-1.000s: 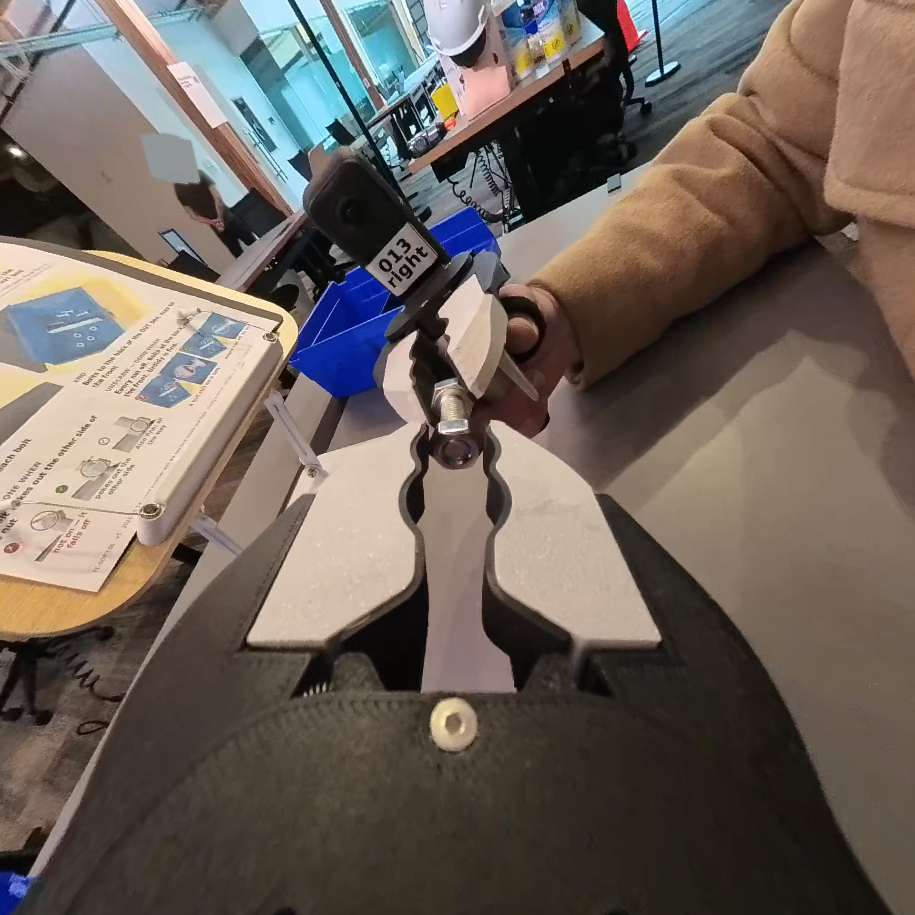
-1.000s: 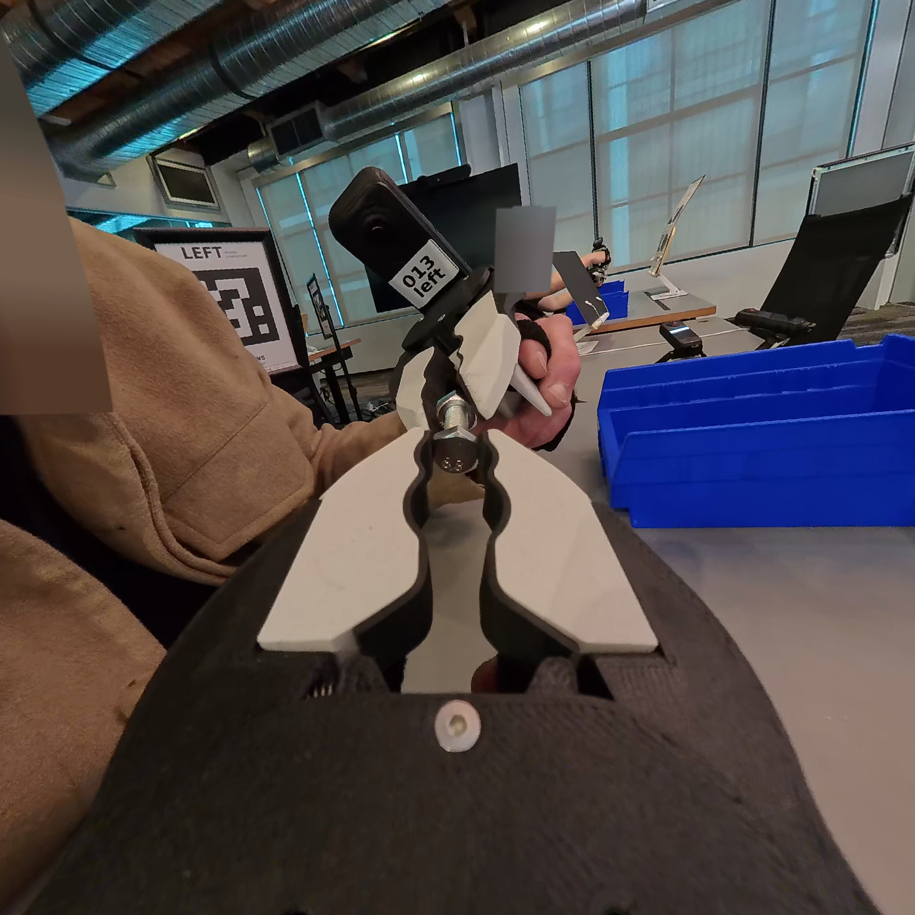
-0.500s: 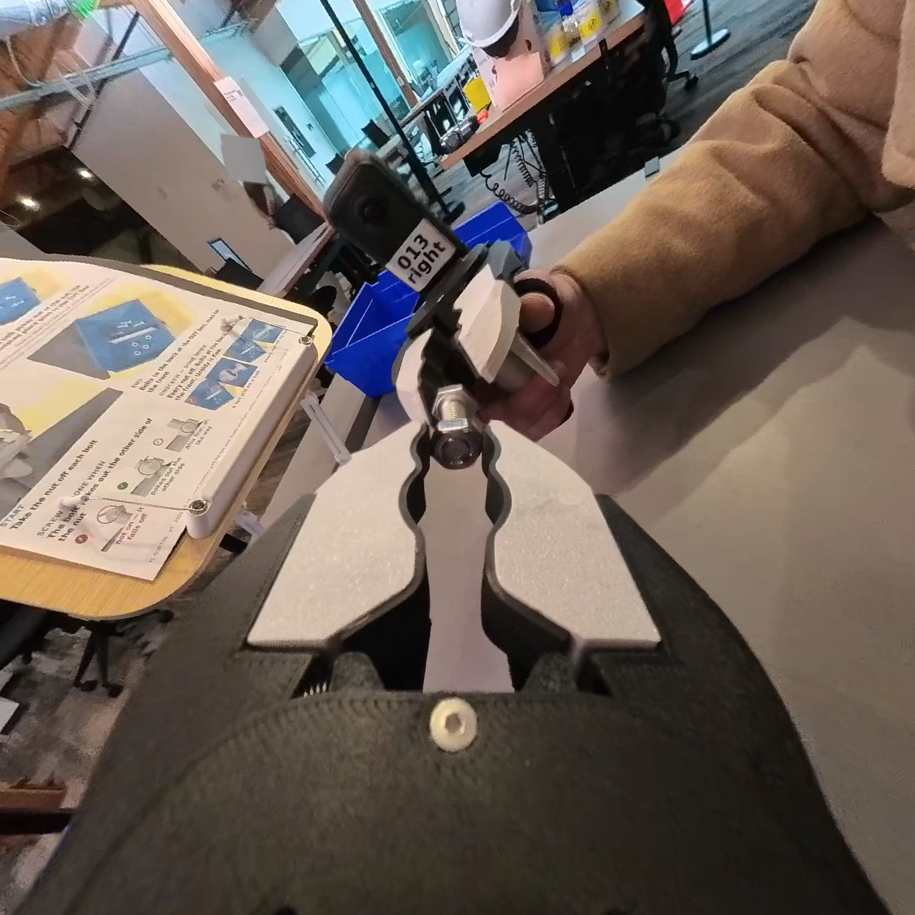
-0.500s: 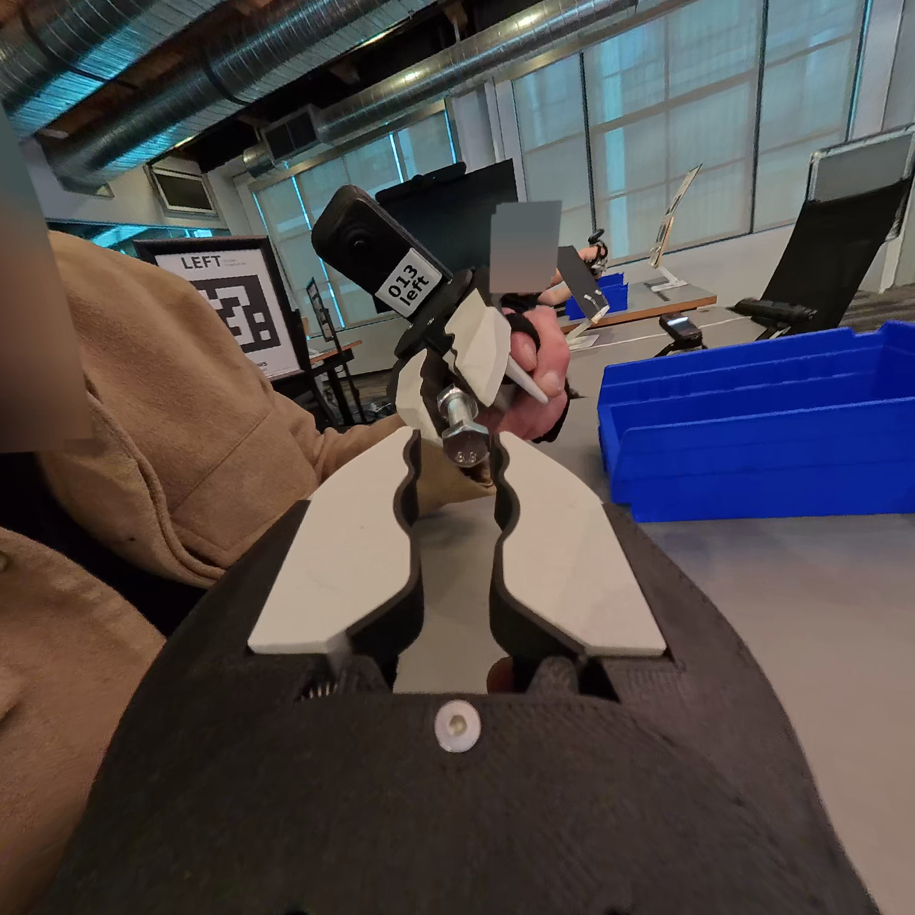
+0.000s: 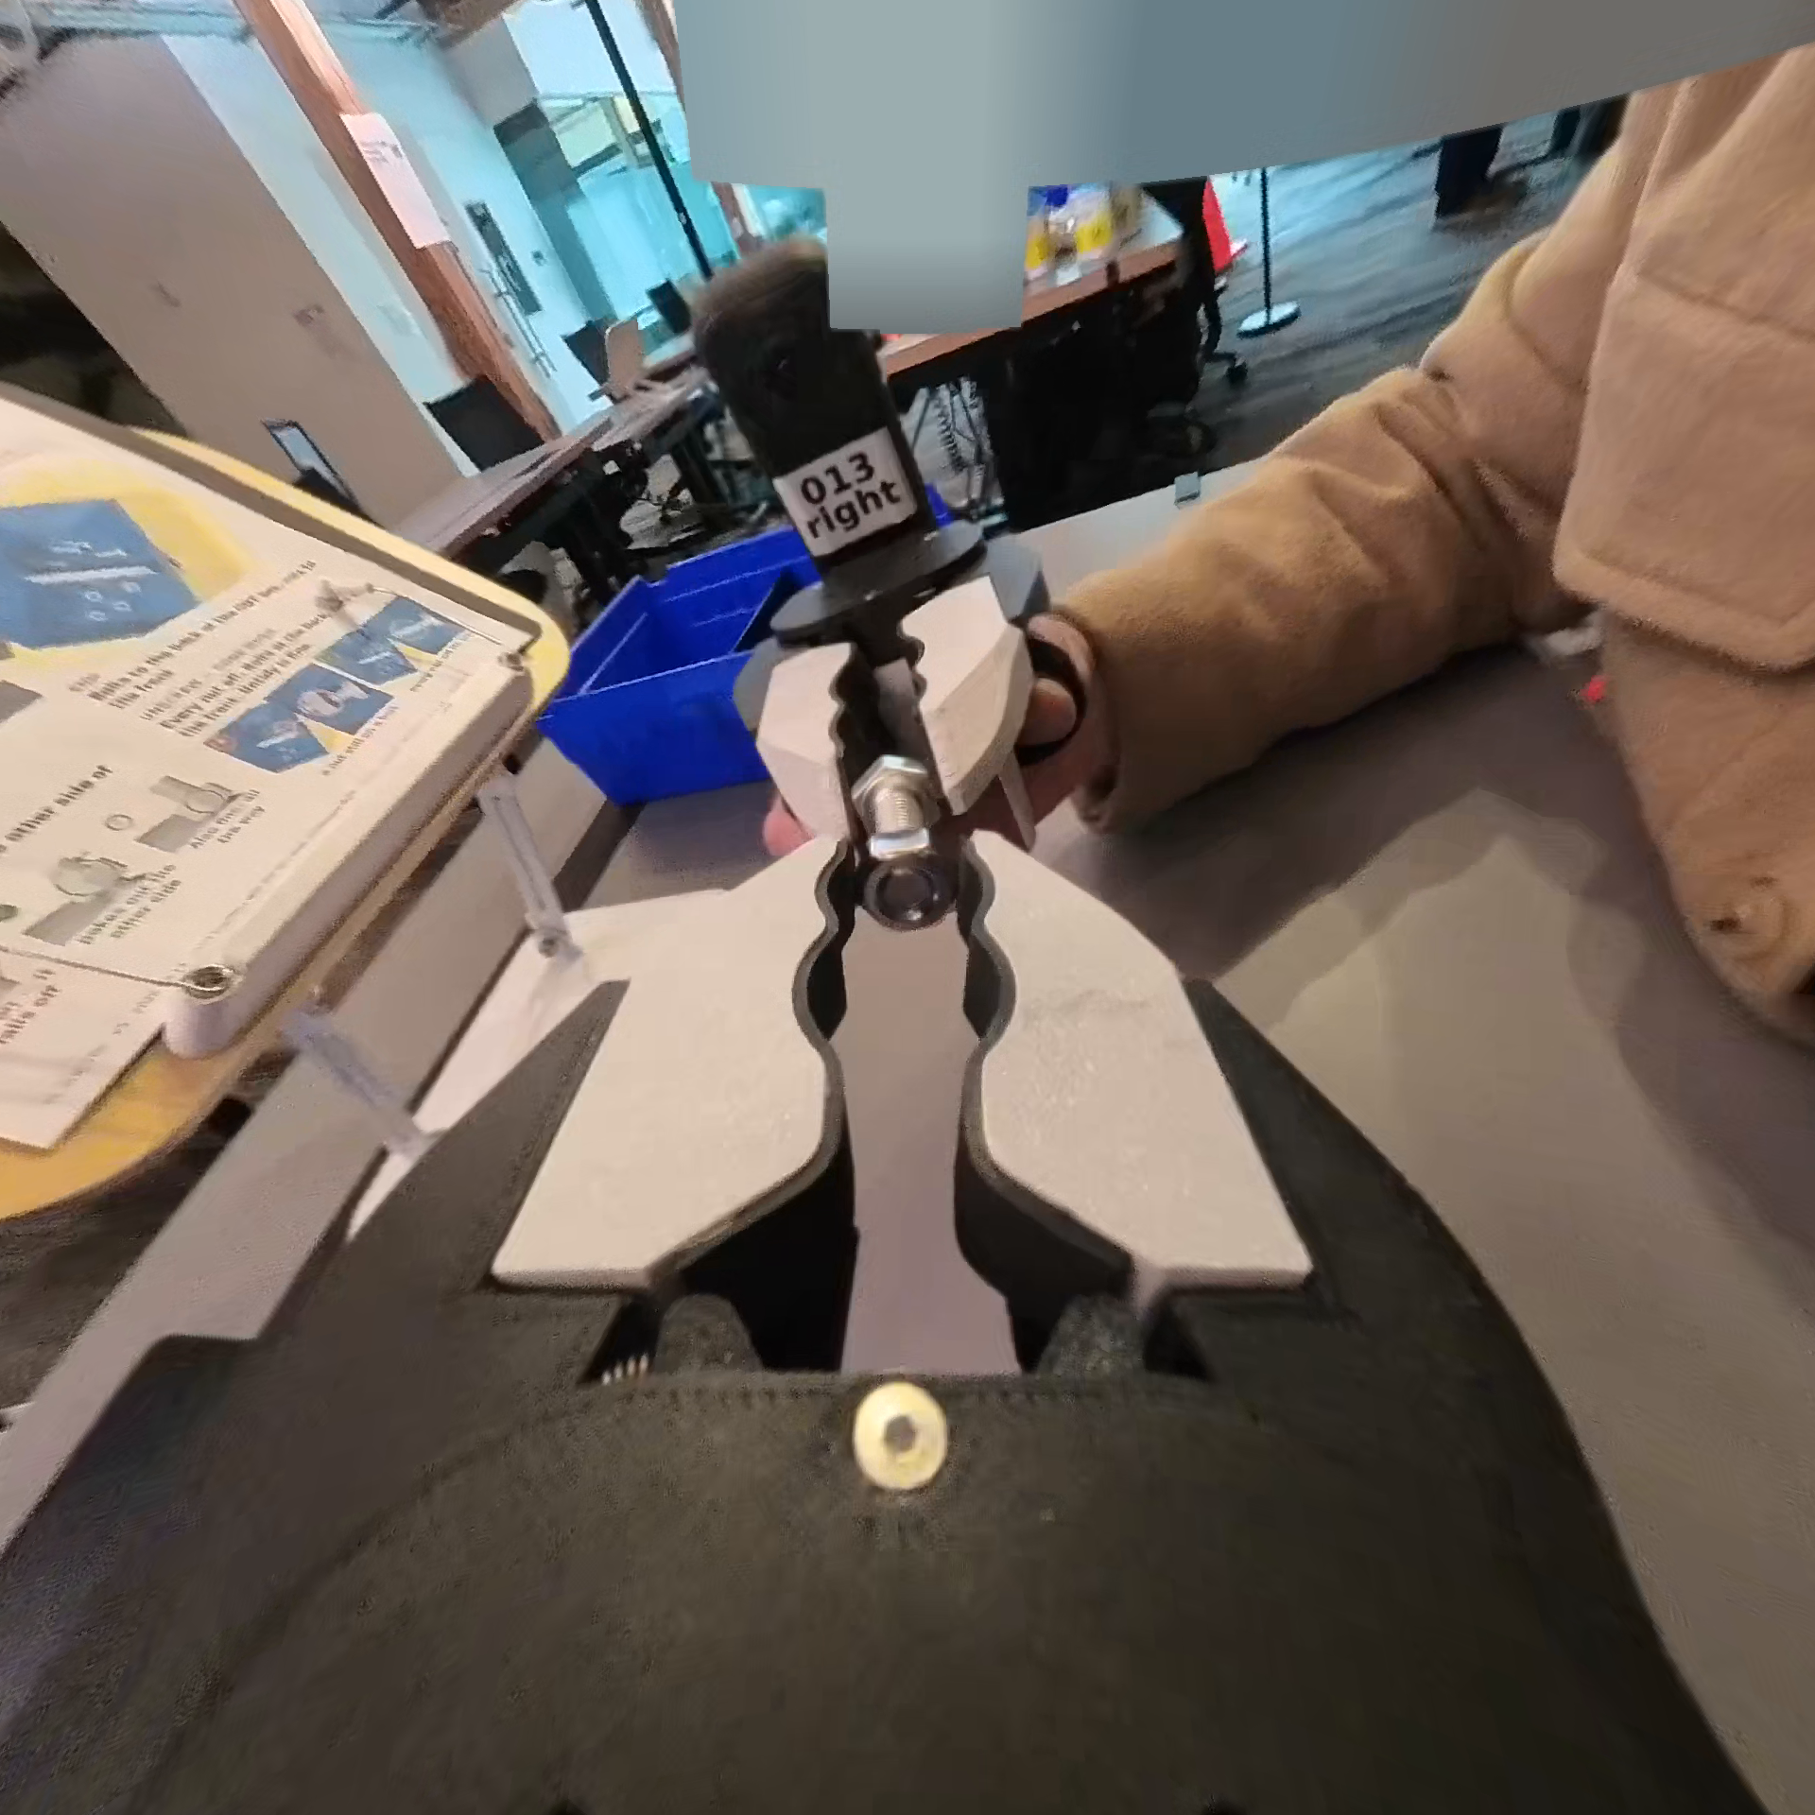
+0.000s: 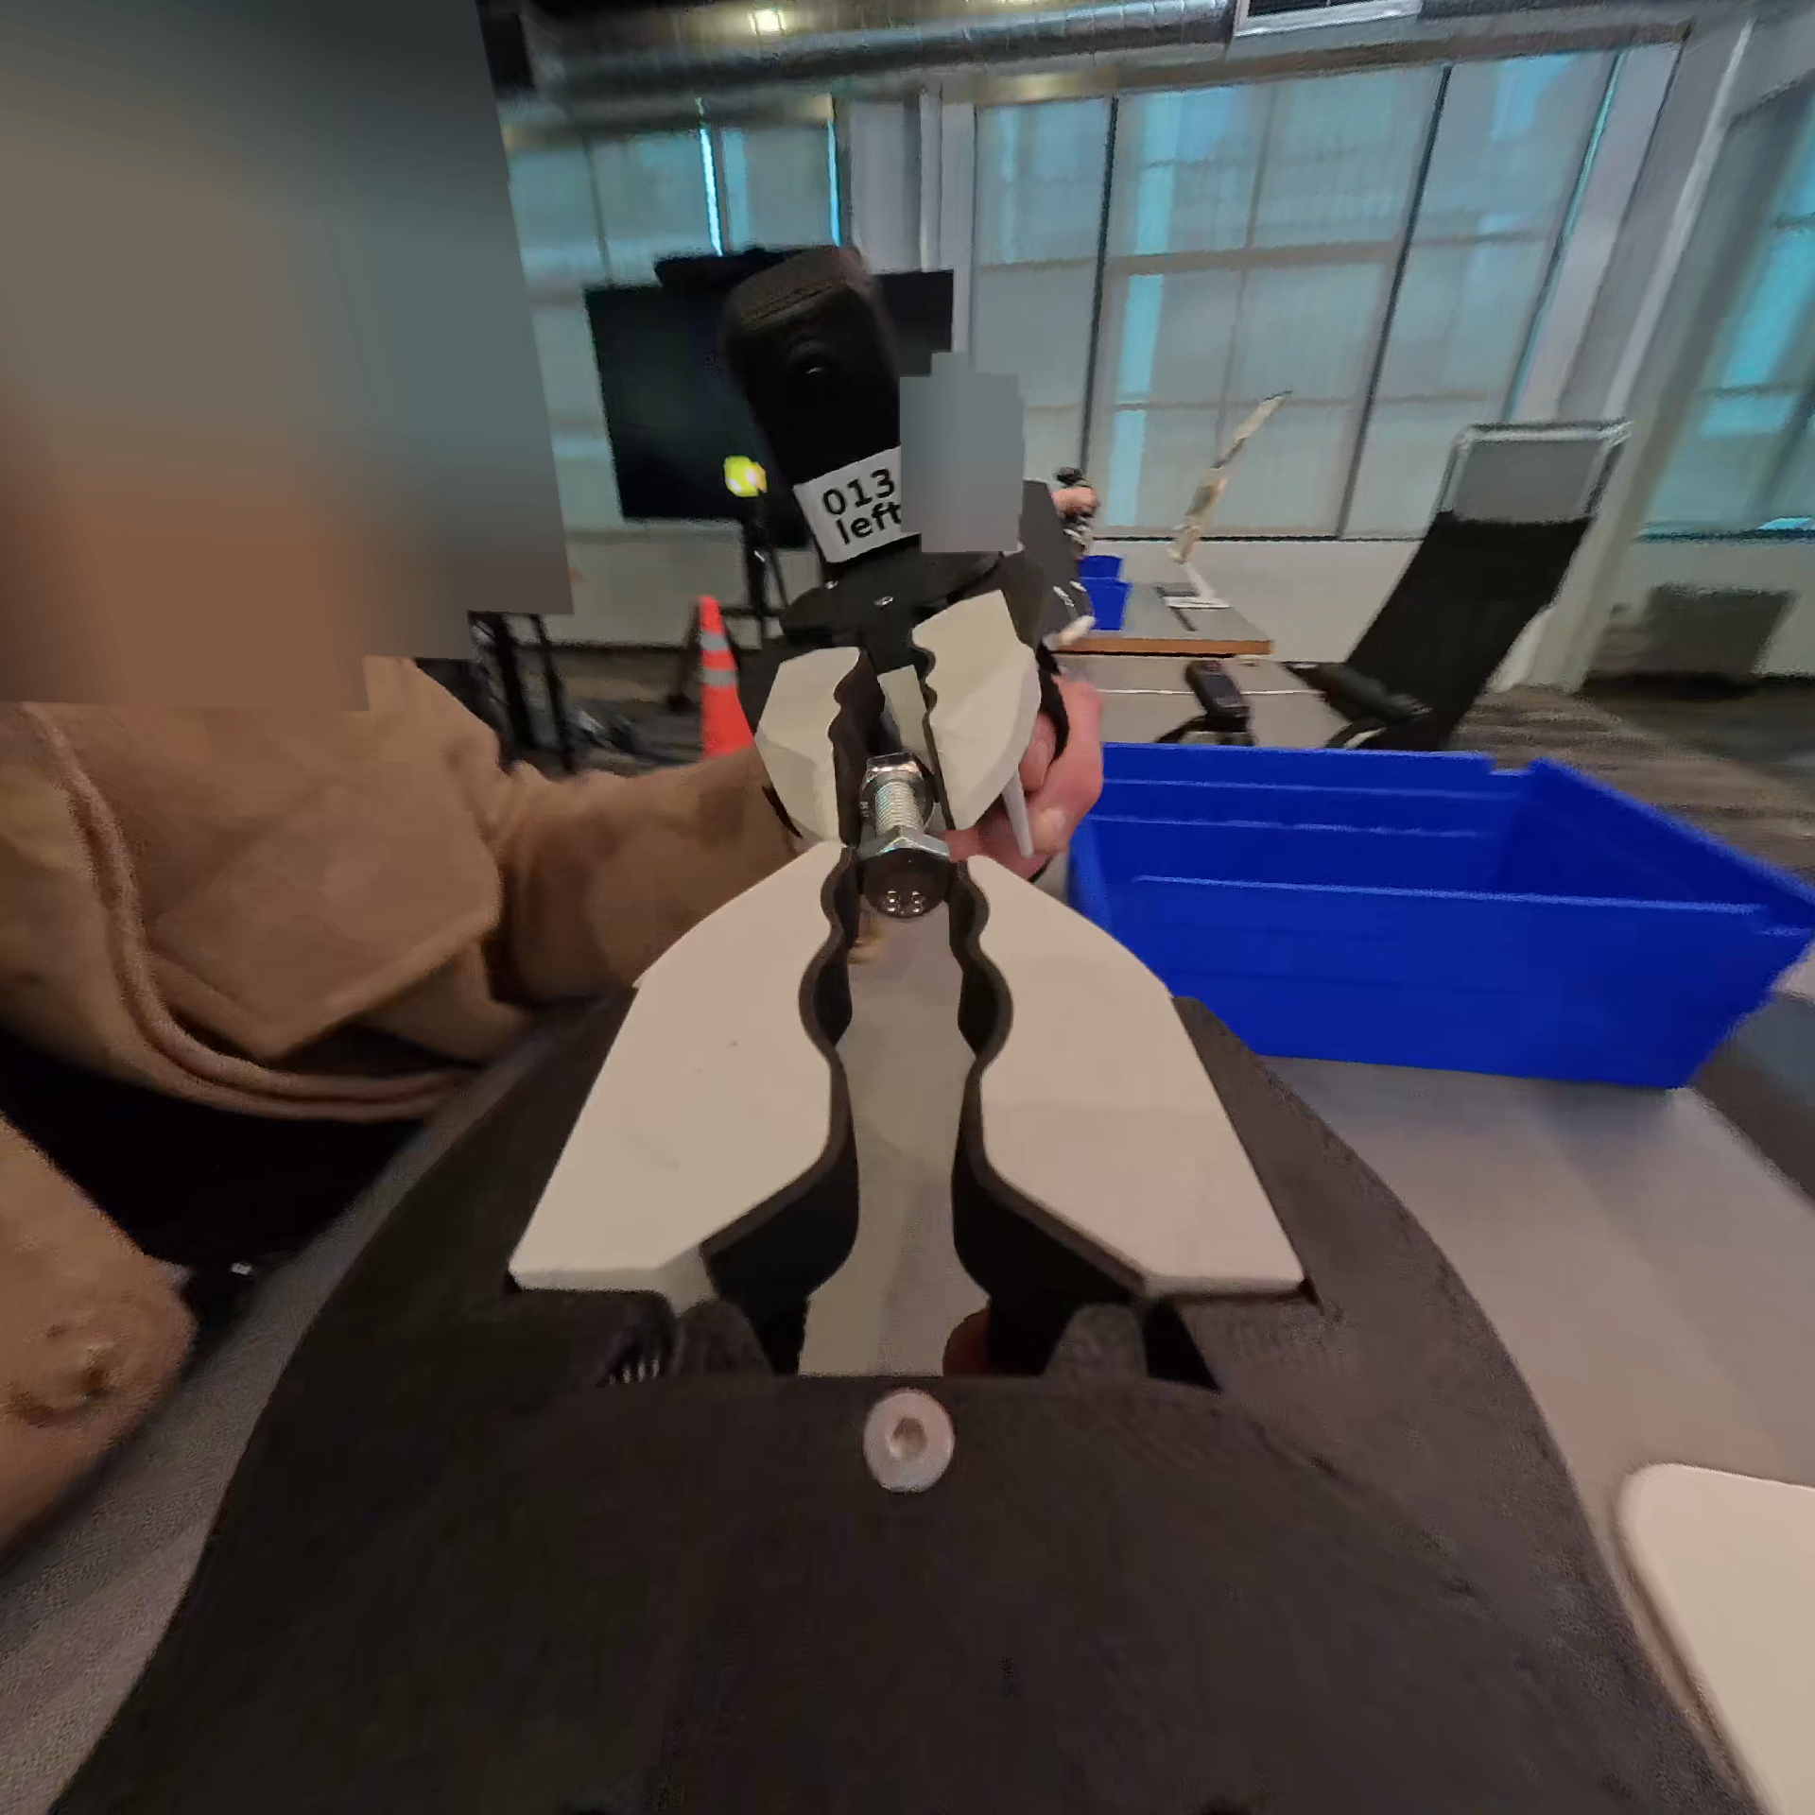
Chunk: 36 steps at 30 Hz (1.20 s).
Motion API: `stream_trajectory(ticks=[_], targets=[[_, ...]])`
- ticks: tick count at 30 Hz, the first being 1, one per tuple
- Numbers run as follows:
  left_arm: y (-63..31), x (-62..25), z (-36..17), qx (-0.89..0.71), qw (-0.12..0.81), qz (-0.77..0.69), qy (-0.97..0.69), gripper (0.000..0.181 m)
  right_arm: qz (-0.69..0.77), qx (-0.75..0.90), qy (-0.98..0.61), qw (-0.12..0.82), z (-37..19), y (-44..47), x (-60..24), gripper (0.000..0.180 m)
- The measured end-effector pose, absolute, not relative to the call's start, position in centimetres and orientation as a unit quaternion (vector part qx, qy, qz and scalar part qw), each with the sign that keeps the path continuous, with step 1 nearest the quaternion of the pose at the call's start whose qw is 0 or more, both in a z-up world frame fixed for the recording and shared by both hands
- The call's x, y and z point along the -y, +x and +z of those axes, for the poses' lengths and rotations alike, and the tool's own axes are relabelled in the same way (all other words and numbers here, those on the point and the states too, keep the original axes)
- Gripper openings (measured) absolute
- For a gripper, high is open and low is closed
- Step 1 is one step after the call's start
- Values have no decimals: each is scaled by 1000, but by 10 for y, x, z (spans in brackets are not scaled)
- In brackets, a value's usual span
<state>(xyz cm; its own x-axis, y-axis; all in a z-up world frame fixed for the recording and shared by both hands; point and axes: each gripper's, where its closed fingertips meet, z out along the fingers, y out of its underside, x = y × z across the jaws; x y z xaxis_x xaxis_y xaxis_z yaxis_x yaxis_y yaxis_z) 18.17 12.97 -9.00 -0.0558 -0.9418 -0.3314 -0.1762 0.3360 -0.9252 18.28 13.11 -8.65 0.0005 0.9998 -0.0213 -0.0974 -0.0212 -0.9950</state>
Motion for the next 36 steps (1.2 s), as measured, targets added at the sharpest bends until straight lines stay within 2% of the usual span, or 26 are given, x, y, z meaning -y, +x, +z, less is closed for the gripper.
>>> stream_trajectory(ticks=[3, 9, 13, 14, 16, 21, 24, 28, 32, 36], targets=[[182, -127, -87, -593, 482, -450, -461, 19, 433, 517, -466, 573, -83, 185, -130, 18], [185, -121, -89, -527, 353, -607, -478, 19, 124, 652, -373, 649, -84, 190, -125, 18], [188, -120, -86, -490, 315, -668, -464, 19, 50, 670, -355, 650, -81, 193, -125, 18], [188, -122, -86, -489, 323, -663, -466, 19, 59, 664, -370, 647, -81, 193, -127, 21], [189, -121, -88, -503, 332, -645, -470, 19, 100, 653, -398, 636, -86, 192, -131, 37], [186, -122, -80, -531, 401, -592, -456, 19, 268, 597, -463, 598, -87, 195, -135, 46], [181, -133, -77, -539, 462, -532, -461, 19, 422, 529, -497, 544, -83, 193, -133, 39], [178, -139, -78, -592, 553, -383, -444, 19, 562, 434, -526, 468, -84, 186, -138, 34], [178, -141, -82, -636, 594, -252, -424, 19, 659, 361, -520, 406, -82, 185, -139, 29], [181, -139, -89, -659, 602, -189, -409, 19, 691, 331, -514, 384, -82, 184, -140, 26]])
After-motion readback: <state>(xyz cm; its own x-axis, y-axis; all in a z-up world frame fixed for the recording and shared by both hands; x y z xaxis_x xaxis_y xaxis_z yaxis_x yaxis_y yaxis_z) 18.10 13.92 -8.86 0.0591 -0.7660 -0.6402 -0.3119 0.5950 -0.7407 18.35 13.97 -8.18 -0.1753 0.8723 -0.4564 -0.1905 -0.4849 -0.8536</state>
